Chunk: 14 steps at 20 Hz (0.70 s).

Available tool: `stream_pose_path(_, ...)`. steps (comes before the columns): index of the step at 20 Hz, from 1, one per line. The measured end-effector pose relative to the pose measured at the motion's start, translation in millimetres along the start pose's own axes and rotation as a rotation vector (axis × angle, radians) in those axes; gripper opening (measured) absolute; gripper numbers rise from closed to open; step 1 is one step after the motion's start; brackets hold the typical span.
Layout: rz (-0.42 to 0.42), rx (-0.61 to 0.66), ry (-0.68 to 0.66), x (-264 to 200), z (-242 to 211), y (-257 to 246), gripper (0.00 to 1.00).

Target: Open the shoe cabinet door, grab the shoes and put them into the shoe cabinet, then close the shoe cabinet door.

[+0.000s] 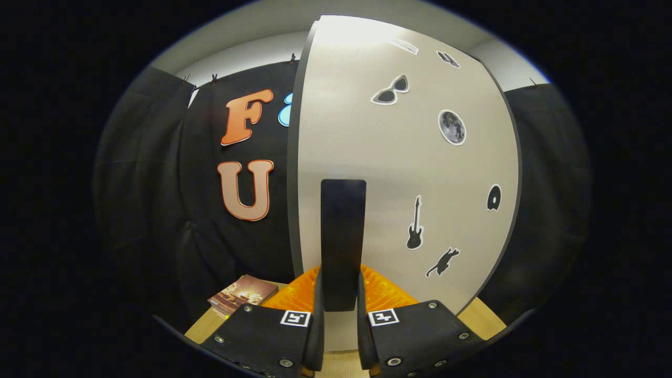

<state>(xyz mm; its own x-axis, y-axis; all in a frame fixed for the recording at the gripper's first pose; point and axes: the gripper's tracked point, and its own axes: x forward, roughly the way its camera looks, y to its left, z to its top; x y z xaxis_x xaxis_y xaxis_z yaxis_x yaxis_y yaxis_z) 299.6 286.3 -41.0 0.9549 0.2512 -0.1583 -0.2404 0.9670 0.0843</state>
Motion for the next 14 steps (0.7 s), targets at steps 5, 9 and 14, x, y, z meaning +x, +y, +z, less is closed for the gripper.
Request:
stream_pose_path(5, 0.086, -0.017, -0.001, -35.7, 0.9, -13.1, 0.26)
stream_pose_path(9, 0.122, -0.002, -0.006, -60.4, -3.2, -34.4, 0.26)
stream_pose_path(14, 0.138, 0.026, -0.003, -73.8, -9.6, -59.3, 0.23)
